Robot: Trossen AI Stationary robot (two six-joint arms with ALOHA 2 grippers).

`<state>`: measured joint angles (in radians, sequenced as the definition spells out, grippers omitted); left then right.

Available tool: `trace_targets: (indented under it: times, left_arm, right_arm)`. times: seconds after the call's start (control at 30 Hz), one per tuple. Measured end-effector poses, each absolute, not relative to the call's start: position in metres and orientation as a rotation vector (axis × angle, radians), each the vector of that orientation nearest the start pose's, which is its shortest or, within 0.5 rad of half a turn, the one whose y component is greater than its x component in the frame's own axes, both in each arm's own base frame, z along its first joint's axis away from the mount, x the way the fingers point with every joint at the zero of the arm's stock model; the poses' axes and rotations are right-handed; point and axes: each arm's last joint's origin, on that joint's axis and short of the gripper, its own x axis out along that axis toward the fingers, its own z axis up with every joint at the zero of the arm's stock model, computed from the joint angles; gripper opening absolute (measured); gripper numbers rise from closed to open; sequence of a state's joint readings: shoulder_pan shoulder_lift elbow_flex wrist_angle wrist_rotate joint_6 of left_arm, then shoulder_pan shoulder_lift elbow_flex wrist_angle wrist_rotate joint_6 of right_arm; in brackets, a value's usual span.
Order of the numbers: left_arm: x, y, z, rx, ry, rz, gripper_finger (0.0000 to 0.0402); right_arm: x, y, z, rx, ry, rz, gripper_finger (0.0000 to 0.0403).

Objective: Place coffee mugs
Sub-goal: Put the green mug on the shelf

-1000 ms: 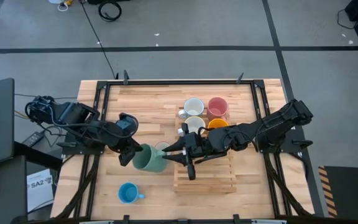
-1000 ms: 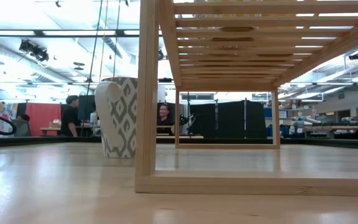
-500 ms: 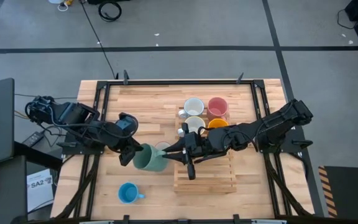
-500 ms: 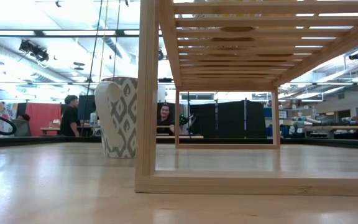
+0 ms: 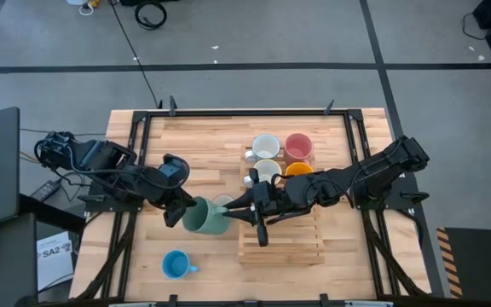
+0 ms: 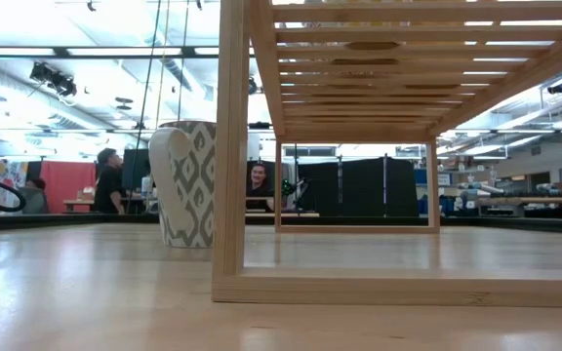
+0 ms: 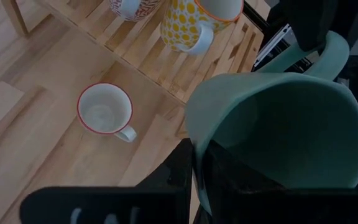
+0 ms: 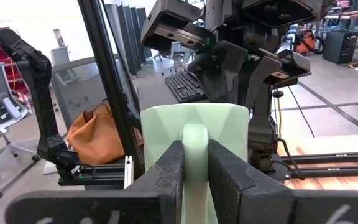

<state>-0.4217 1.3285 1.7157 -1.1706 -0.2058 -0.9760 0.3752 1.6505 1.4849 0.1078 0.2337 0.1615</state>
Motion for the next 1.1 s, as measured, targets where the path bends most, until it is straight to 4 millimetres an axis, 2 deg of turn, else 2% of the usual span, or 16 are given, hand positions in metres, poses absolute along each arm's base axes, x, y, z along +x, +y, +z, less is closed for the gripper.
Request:
trace_targets:
  times: [0.6,1.1]
  left_arm:
    - [0.2115,-0.0882,0.4402,-0.683,0.765,0.174,0.0097]
    - [0.209,-0.0873,0.4398,-0.675,0.78,0.177,0.0092]
  right_arm:
    - [0.3637,0.1356,0.3794,0.135,0.068,0.118,0.0061]
    - [0.3609,0.134,0.3831,0.135,0.062,0.102,0.006]
